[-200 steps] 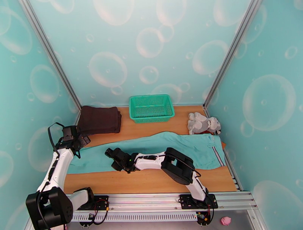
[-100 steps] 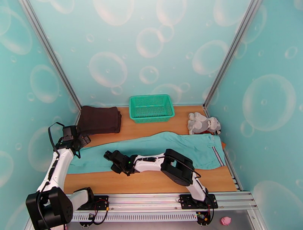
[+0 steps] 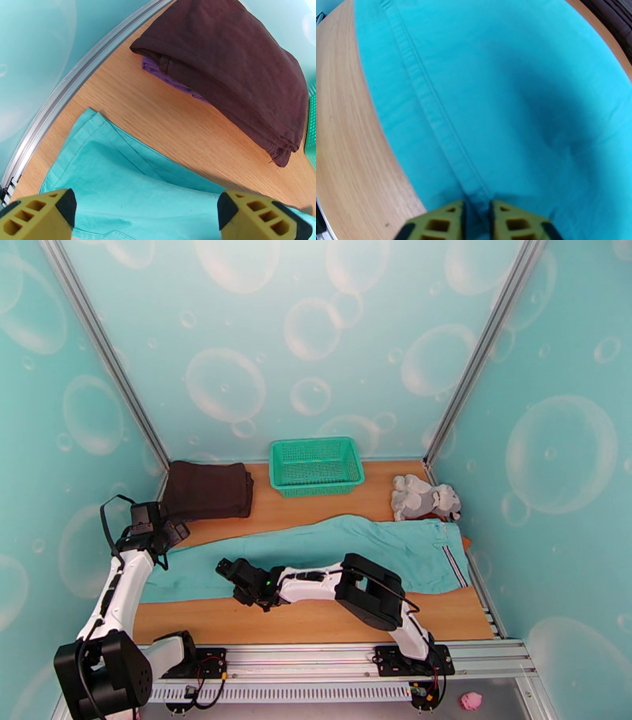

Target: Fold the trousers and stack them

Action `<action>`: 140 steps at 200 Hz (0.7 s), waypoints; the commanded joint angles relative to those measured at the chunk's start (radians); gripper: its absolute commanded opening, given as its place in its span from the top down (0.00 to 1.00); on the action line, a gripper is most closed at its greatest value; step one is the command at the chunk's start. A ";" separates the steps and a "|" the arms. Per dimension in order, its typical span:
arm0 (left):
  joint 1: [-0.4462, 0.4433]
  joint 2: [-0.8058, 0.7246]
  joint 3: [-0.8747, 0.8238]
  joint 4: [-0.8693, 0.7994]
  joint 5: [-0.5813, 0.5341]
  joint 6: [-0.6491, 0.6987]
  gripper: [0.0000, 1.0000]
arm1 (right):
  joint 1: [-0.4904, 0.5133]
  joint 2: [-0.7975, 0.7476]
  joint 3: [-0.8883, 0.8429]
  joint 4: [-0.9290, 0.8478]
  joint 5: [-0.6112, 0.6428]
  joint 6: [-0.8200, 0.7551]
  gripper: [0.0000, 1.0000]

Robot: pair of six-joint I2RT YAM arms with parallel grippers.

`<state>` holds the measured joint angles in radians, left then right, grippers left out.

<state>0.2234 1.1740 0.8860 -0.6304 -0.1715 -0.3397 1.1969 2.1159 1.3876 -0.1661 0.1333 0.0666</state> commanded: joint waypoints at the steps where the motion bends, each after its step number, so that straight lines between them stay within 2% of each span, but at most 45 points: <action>1: -0.001 -0.011 -0.015 0.017 0.023 0.009 0.01 | -0.007 0.004 0.027 -0.017 0.021 0.006 0.85; 11: -0.002 -0.011 -0.015 0.017 0.024 0.010 0.01 | -0.009 0.005 0.030 -0.018 0.022 0.004 0.91; 38: -0.004 -0.011 -0.015 0.017 0.025 0.010 0.01 | -0.011 0.003 0.033 -0.016 0.019 -0.003 1.00; 55: -0.004 -0.011 -0.015 0.018 0.027 0.010 0.01 | -0.011 -0.007 0.029 -0.012 0.013 -0.003 1.00; 70: -0.004 -0.011 -0.016 0.018 0.029 0.010 0.01 | -0.011 -0.021 0.015 0.004 -0.004 -0.005 0.85; 85: -0.005 -0.011 -0.016 0.018 0.030 0.010 0.01 | -0.011 -0.039 -0.005 0.024 -0.032 -0.008 0.76; 140: -0.009 -0.011 -0.016 0.018 0.029 0.010 0.00 | -0.012 -0.008 0.004 -0.008 -0.043 -0.007 0.74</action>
<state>0.2222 1.1740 0.8852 -0.6304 -0.1558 -0.3393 1.1912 2.1155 1.3876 -0.1619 0.1013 0.0620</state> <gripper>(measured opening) 0.995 0.260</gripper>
